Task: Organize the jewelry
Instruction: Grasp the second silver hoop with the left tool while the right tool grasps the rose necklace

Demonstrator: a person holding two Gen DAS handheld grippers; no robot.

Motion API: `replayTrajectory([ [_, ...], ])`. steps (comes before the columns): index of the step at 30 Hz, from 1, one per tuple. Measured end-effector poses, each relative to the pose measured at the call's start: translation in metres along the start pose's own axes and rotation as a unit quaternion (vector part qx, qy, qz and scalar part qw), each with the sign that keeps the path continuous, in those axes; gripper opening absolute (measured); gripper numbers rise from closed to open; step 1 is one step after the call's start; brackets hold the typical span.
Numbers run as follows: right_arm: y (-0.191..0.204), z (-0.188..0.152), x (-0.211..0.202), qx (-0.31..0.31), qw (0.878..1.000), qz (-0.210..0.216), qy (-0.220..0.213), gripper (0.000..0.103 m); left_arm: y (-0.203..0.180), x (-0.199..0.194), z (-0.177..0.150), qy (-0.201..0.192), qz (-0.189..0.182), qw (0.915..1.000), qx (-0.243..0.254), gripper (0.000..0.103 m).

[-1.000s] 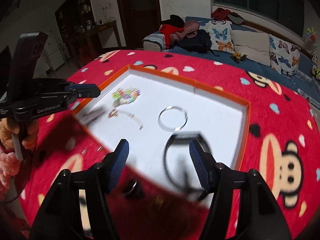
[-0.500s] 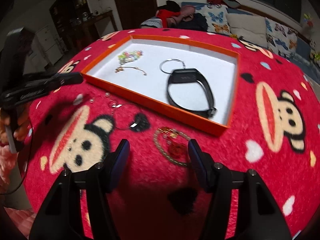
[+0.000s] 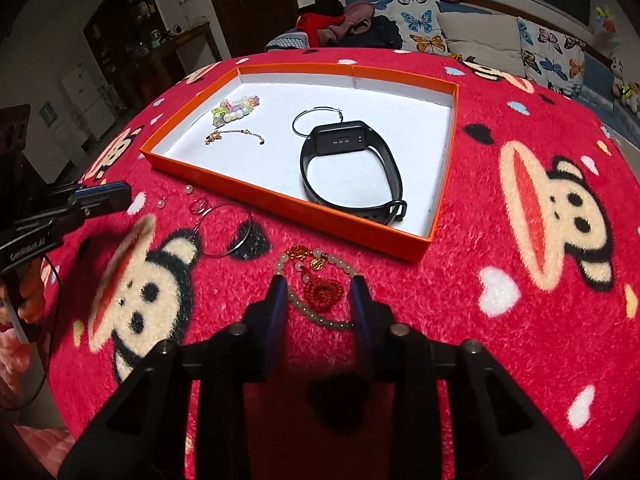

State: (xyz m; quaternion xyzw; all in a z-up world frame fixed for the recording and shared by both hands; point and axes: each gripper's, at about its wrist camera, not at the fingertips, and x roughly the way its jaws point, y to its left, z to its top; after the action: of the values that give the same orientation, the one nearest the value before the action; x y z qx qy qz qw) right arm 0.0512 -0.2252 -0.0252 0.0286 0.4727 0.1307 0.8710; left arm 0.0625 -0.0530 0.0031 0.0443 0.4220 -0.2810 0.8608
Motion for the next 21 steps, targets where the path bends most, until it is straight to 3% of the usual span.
replayTrajectory([
  [5, 0.001, 0.0, 0.004, -0.001, 1.0, -0.004, 0.001, 0.021, -0.013, 0.009, 0.001, 0.014, -0.035, 0.9992, 0.01, 0.01],
  [9, 0.002, -0.001, 0.001, -0.004, 1.0, -0.003, -0.005, 0.019, -0.025, 0.024, 0.002, 0.034, -0.052, 0.9978, 0.022, 0.01],
  [11, 0.001, -0.001, 0.001, -0.004, 1.0, -0.002, -0.005, 0.019, -0.029, 0.032, 0.002, 0.043, -0.055, 0.9973, 0.023, 0.021],
  [13, 0.0, -0.002, 0.0, -0.004, 1.0, 0.0, -0.005, 0.019, -0.032, 0.038, 0.002, 0.043, -0.053, 0.9974, 0.025, 0.055],
  [15, 0.0, -0.002, 0.0, -0.004, 1.0, 0.002, -0.007, 0.019, -0.035, 0.039, 0.005, 0.033, -0.052, 0.9977, 0.028, 0.071],
  [21, -0.004, -0.002, 0.0, -0.001, 1.0, 0.005, -0.009, 0.019, -0.043, 0.047, 0.02, 0.023, -0.066, 0.9951, 0.069, 0.07],
])
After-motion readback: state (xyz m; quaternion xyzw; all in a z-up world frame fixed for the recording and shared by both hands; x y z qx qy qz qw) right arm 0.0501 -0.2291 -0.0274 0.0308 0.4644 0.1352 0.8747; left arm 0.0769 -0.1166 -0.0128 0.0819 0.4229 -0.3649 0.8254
